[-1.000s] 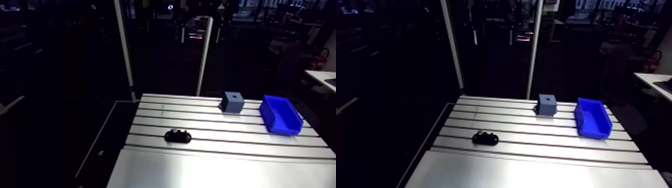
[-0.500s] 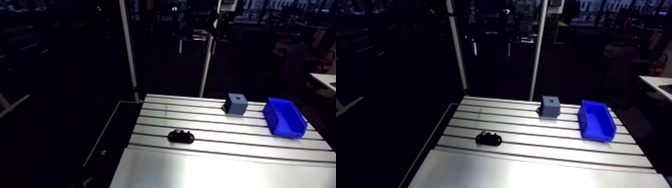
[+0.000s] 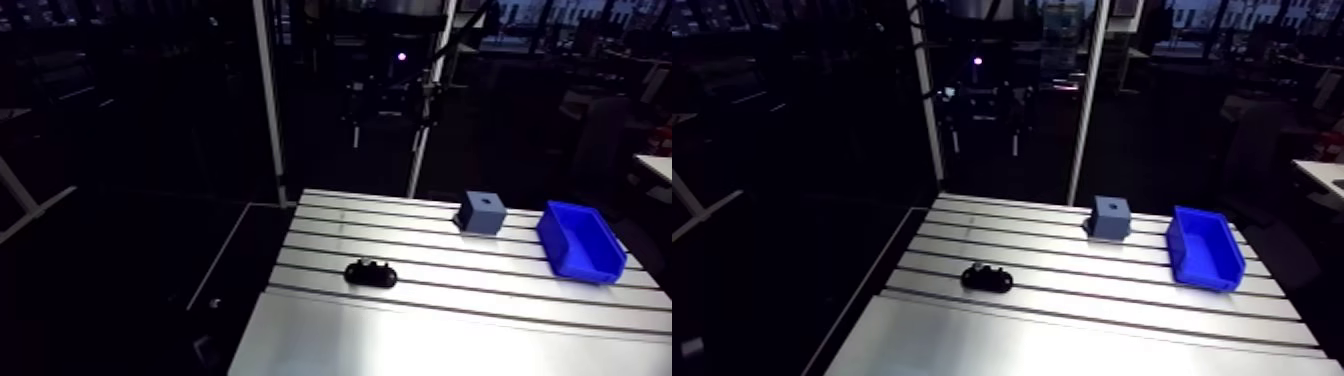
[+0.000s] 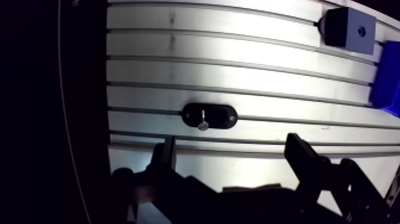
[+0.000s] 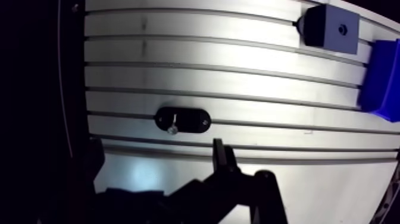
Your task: Pick up the M10 bolt and insert it into the hex recess until seated.
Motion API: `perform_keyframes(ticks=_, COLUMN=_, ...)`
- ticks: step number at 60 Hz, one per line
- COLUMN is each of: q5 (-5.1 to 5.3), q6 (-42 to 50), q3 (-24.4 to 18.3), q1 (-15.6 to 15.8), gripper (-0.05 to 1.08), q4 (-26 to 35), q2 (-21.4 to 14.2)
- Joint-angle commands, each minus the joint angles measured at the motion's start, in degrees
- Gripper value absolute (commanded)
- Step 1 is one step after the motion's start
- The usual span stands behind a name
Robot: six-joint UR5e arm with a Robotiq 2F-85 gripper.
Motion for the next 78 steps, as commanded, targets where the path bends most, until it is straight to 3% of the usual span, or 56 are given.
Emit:
perform_keyframes(ticks=1, q5=0.51, q6=1.5, q3=4.8, q1=0.7, gripper=0.01, q4=-6.4, q2=0.1)
perform_keyframes(ticks=18, q5=0.42, q6=2.7, q3=9.8, q1=1.2, gripper=0.01, q4=-11.2, q2=0.2)
perform_keyframes(ticks=51, q5=0.51, q6=2.8, q3=13.2, q1=1.3, gripper=0.04, q4=-13.8, q2=2.4)
perform_keyframes(ticks=78, q5=0.51, q6=2.8, q3=16.2, q1=1.4, gripper=0.13, q4=-17.4, q2=3.6)
